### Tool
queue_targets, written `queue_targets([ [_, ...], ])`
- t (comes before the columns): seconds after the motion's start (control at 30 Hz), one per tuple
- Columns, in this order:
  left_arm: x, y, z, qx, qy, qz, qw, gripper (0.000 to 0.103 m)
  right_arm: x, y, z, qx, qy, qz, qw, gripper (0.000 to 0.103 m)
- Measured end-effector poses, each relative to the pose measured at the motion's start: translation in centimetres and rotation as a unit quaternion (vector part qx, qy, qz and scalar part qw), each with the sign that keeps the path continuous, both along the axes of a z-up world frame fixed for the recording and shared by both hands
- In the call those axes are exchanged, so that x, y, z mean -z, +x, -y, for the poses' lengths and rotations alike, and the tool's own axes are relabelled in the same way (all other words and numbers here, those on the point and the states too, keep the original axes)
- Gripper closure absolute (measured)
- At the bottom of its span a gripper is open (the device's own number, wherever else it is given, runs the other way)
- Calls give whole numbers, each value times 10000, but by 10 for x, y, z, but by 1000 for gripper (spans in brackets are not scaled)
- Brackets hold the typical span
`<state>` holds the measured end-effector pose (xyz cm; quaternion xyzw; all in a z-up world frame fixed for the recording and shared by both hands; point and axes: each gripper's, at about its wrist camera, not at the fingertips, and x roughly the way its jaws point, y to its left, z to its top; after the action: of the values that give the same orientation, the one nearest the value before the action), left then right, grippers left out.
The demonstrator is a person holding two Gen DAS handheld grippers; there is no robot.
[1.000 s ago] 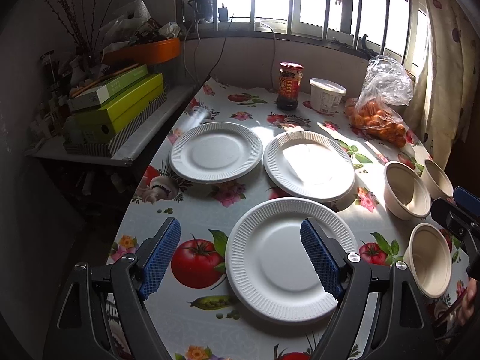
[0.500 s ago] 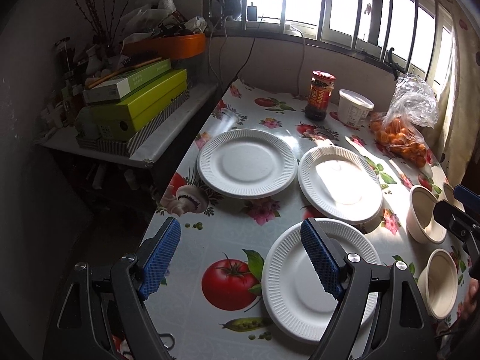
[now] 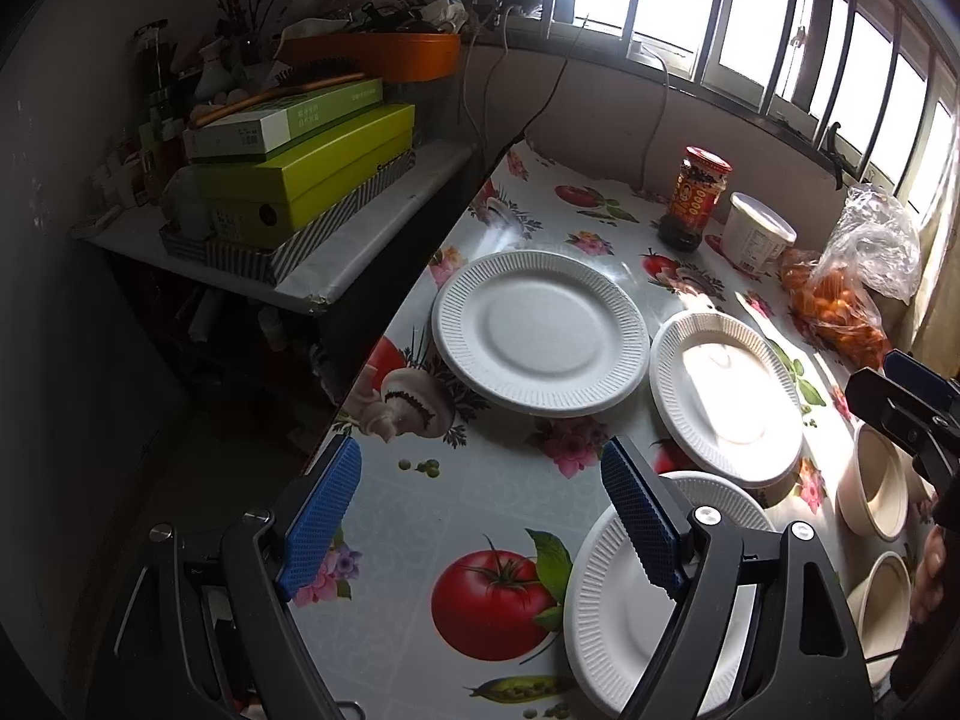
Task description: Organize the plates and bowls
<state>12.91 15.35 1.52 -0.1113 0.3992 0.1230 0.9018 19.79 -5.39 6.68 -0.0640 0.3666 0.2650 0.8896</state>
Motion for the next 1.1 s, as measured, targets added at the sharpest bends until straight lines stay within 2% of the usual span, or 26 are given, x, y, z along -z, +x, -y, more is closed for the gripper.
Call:
queue_targets([
  [0.2, 4, 21, -19, -114, -117, -31, 9999, 20, 2, 38, -21, -329, -295, 151, 9989, 0],
  [0.37, 12, 38, -38, -246, -307, -197, 9990, 20, 14, 73, -30, -395, -411, -100, 9983, 0],
  [0.53, 21, 49, -52, -385, -458, -300, 9978, 20, 27, 101, -33, -272, -287, -391, 9985, 0],
  [0.63, 26, 54, -57, -447, -491, -340, 9972, 20, 31, 113, -40, -260, -282, -418, 9984, 0],
  [0.97, 46, 77, -70, -586, -707, -609, 9939, 20, 49, 154, -72, -670, -698, -499, 9941, 0],
  [1.1, 54, 85, -72, -583, -893, -651, 9922, 20, 63, 172, -80, -817, -731, -852, 9903, 4],
])
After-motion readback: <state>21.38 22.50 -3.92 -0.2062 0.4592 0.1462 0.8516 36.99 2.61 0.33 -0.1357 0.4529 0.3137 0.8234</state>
